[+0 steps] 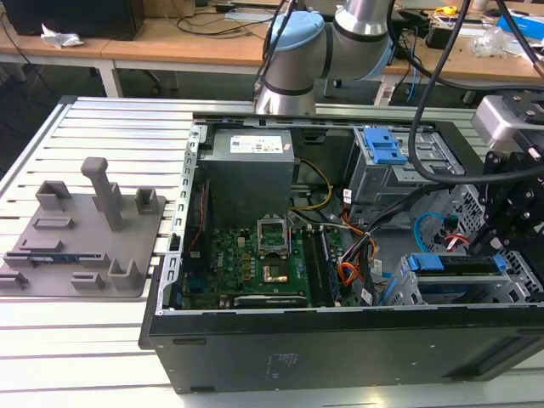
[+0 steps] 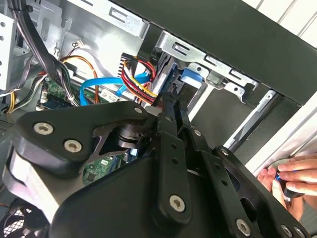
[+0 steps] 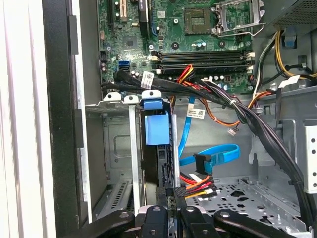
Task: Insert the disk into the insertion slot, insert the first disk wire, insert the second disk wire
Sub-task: 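Insert the first disk wire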
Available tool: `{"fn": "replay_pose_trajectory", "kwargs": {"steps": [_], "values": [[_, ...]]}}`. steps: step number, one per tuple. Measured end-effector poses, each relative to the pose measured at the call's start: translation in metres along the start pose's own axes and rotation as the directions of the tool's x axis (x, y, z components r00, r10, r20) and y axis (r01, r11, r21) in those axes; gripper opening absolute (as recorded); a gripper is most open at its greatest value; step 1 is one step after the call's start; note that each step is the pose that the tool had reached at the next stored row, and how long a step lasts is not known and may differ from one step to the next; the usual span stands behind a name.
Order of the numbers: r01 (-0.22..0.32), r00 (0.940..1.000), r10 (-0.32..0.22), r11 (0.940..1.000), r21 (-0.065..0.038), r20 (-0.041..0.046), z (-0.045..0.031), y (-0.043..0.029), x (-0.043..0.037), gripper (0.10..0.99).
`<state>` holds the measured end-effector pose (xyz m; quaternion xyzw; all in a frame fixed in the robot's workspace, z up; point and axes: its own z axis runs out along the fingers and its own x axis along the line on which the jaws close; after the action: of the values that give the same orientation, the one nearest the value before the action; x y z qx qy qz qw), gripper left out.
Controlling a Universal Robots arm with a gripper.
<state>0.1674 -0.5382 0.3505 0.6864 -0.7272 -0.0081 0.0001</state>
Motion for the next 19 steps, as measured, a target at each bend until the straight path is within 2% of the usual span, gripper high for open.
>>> {"fn": "replay_pose_trajectory", "kwargs": {"steps": [19], "values": [[0.0,1.0,0.0,1.0,0.0,0.0001,0.0076,-0.0008,0.0,0.165]]}}
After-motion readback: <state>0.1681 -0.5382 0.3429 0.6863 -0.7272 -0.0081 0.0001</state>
